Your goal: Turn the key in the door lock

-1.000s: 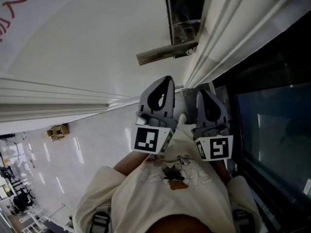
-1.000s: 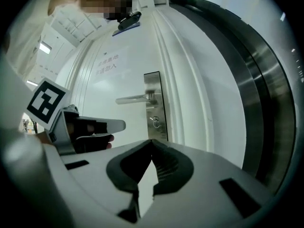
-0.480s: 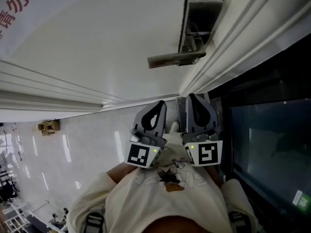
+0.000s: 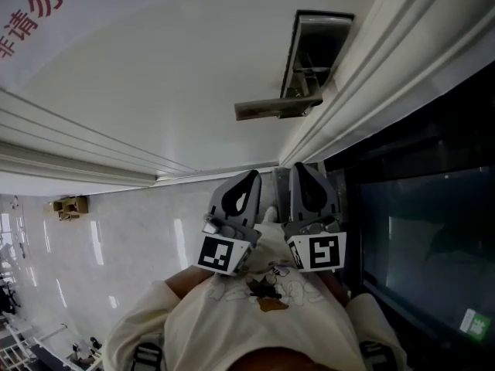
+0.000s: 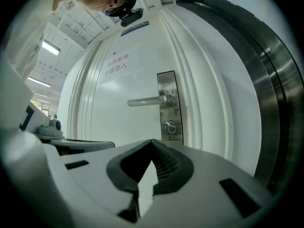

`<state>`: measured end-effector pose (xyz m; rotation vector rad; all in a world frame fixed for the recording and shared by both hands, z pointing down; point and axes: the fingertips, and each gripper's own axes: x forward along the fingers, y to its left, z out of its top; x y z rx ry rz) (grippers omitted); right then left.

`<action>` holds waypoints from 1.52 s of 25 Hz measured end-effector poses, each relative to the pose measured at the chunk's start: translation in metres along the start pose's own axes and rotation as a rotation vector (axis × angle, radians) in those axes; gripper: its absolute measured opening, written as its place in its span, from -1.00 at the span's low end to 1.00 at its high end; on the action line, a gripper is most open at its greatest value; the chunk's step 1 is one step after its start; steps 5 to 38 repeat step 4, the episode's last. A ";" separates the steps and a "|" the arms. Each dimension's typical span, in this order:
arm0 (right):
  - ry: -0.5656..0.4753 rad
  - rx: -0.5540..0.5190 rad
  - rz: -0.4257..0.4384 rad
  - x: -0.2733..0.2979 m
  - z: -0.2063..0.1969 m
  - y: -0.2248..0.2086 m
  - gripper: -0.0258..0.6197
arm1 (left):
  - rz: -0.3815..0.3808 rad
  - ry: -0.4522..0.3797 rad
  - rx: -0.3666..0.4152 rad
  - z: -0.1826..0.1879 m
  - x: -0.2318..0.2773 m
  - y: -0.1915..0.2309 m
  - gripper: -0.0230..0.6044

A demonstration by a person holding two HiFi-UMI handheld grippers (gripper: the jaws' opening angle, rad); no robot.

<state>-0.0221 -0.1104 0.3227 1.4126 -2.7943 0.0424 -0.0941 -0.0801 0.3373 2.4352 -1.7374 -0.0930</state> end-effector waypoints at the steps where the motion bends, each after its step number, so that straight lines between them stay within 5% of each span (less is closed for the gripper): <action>1: 0.000 -0.001 0.000 0.000 0.000 0.000 -0.90 | -0.005 -0.004 0.002 0.001 -0.001 -0.002 -0.91; 38: 0.002 -0.010 0.001 -0.001 0.002 -0.001 -0.90 | -0.012 -0.005 -0.008 0.004 -0.003 -0.007 -0.91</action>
